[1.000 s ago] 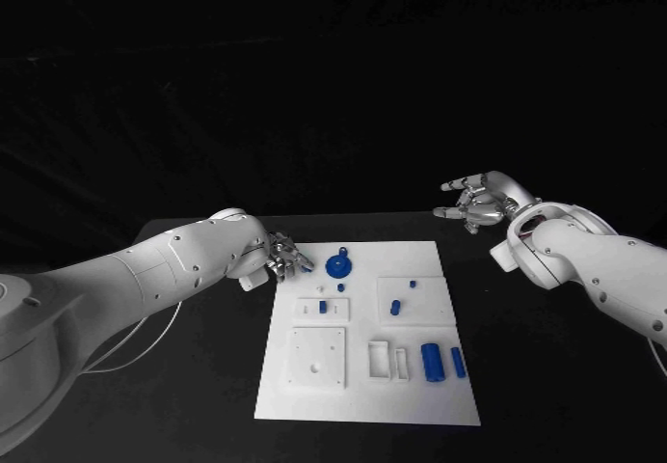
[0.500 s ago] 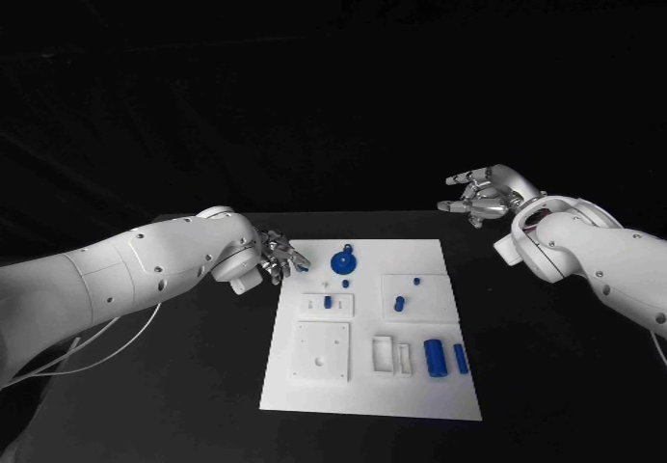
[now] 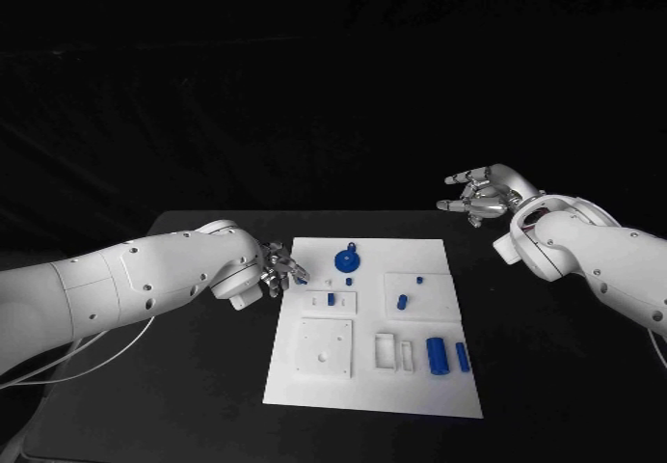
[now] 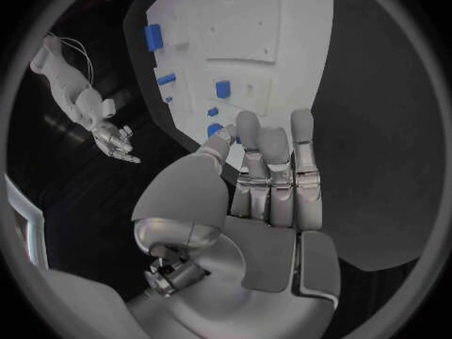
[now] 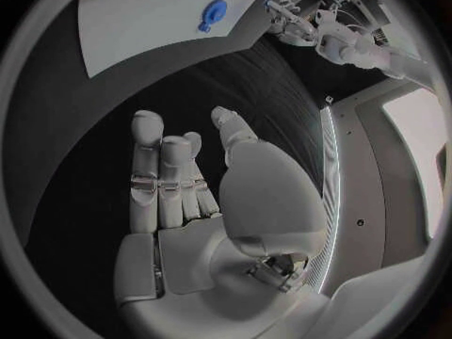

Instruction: Assemble the parts on the task board

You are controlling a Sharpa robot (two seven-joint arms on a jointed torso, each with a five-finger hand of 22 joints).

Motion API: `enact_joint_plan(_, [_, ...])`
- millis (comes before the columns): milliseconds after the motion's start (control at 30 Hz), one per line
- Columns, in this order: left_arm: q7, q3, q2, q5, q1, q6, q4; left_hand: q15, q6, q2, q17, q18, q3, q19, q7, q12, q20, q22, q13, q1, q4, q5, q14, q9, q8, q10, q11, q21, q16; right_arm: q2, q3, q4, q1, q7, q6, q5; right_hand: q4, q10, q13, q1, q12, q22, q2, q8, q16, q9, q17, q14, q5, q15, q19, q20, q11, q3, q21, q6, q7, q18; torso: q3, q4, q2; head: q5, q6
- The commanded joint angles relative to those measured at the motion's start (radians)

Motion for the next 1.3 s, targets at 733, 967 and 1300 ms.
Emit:
enact_joint_plan(733, [0.002,-0.004,0.038,-0.109,-0.055,-0.068,0.017,-0.015,0.153,0.008,0.058,0.009,0.071,-0.009,-0.097,0.079,-0.013,0.020,0.045,-0.062,-0.085,0.108,0.009,0.290,0.002,0.046,-0.019,0.094,0.054,0.003,0.000,0.000,-0.005,0.000,0.020,0.001,0.011,-0.003,0.000,-0.007,0.003,0.043,-0.001,-0.004,-0.006,0.000,-0.001,-0.005,0.017,-0.005,0.035,0.000,-0.003,-0.005,-0.004,-0.001,0.000,0.020,-0.0004,0.0028,0.001,-0.005,-0.004])
enact_joint_plan(967, [-0.006,-0.004,0.040,-0.133,-0.057,-0.064,0.021,-0.017,0.157,0.009,0.061,0.010,0.072,-0.008,-0.099,0.090,-0.015,0.021,0.050,-0.068,-0.087,0.118,0.012,0.296,0.003,0.046,-0.021,0.104,0.061,0.003,0.000,0.001,-0.006,0.000,0.021,0.001,0.011,-0.003,0.000,-0.007,0.003,0.043,-0.001,-0.004,-0.006,0.000,-0.001,-0.005,0.017,-0.005,0.035,0.000,-0.003,-0.005,-0.004,-0.001,0.000,0.020,-0.0012,0.0021,0.001,-0.004,-0.007])
enact_joint_plan(1300, [-0.019,-0.004,0.043,-0.147,-0.062,-0.045,0.022,-0.028,0.155,0.009,0.072,0.004,0.073,-0.007,-0.100,0.115,-0.030,0.021,0.061,-0.063,-0.082,0.108,0.016,0.272,0.001,0.045,-0.025,0.148,0.084,0.004,0.000,0.001,-0.006,0.001,0.021,0.001,0.011,-0.003,0.000,-0.007,0.003,0.043,-0.001,-0.004,-0.006,0.000,-0.001,-0.005,0.017,-0.005,0.035,0.000,-0.003,-0.005,-0.004,-0.001,0.000,0.020,-0.0005,0.0018,0.001,-0.004,-0.008])
